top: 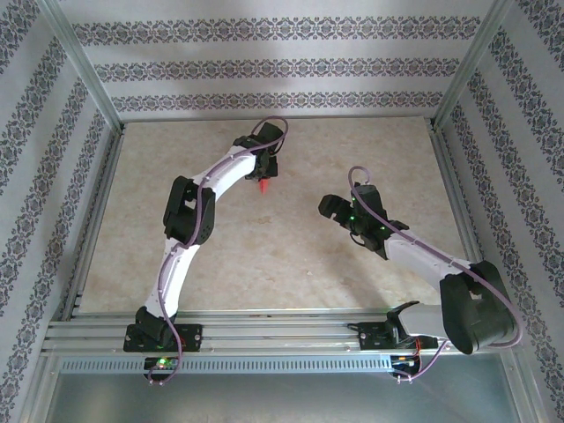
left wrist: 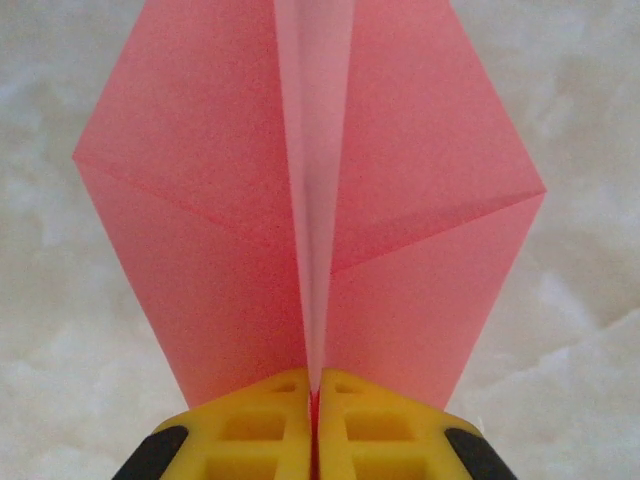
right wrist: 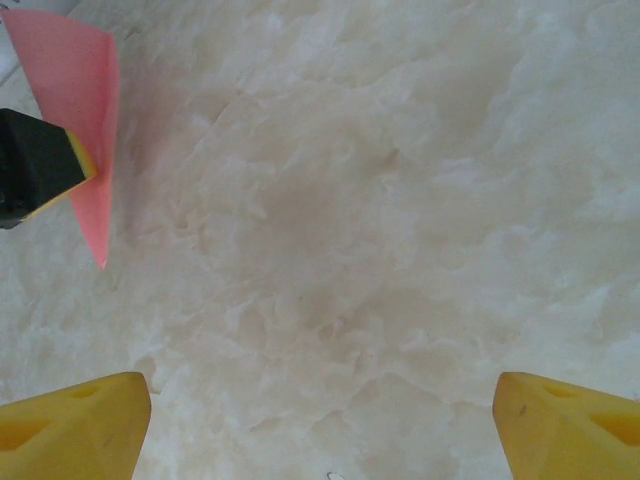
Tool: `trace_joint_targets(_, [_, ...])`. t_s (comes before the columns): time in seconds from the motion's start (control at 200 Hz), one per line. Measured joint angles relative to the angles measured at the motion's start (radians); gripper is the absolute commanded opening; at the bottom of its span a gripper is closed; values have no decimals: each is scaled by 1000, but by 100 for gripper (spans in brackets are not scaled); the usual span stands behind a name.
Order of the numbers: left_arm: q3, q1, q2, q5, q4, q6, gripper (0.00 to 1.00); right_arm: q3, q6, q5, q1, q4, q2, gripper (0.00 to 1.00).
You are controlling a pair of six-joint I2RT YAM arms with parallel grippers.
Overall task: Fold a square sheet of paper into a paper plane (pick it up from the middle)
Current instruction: Move the paper plane to the top-center of the table.
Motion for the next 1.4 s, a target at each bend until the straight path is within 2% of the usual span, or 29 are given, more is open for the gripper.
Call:
trace_joint_targets(0.335, [33,5,48,36,-61,0,11,-11,0,0,-6,-3,-3,89])
trace_joint_targets(0.754, [37,5,62,48,-70,-2,33,-11,0,-4,-6,-3,-2,89])
trace_joint_targets(1.399, [37,5,58,49,-70,-13,35,-11,1,-12,-6,-3,2,89])
